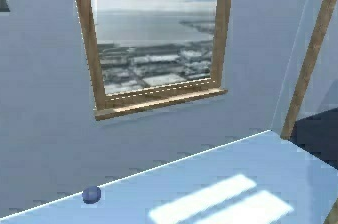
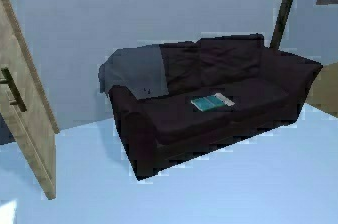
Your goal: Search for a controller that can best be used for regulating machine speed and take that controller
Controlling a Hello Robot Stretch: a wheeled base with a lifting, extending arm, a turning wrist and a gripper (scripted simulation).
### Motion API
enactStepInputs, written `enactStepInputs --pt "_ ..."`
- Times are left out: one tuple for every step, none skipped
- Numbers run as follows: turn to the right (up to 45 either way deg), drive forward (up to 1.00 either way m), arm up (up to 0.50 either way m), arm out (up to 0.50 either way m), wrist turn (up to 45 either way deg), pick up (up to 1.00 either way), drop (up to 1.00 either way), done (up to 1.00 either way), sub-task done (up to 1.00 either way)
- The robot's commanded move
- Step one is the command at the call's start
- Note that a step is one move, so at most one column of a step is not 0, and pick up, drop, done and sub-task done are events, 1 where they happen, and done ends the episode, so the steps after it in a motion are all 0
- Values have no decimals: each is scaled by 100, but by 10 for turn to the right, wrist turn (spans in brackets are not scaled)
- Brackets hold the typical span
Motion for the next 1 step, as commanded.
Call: enactStepInputs --pt "30 0 0 0 0 0 0 0 0"
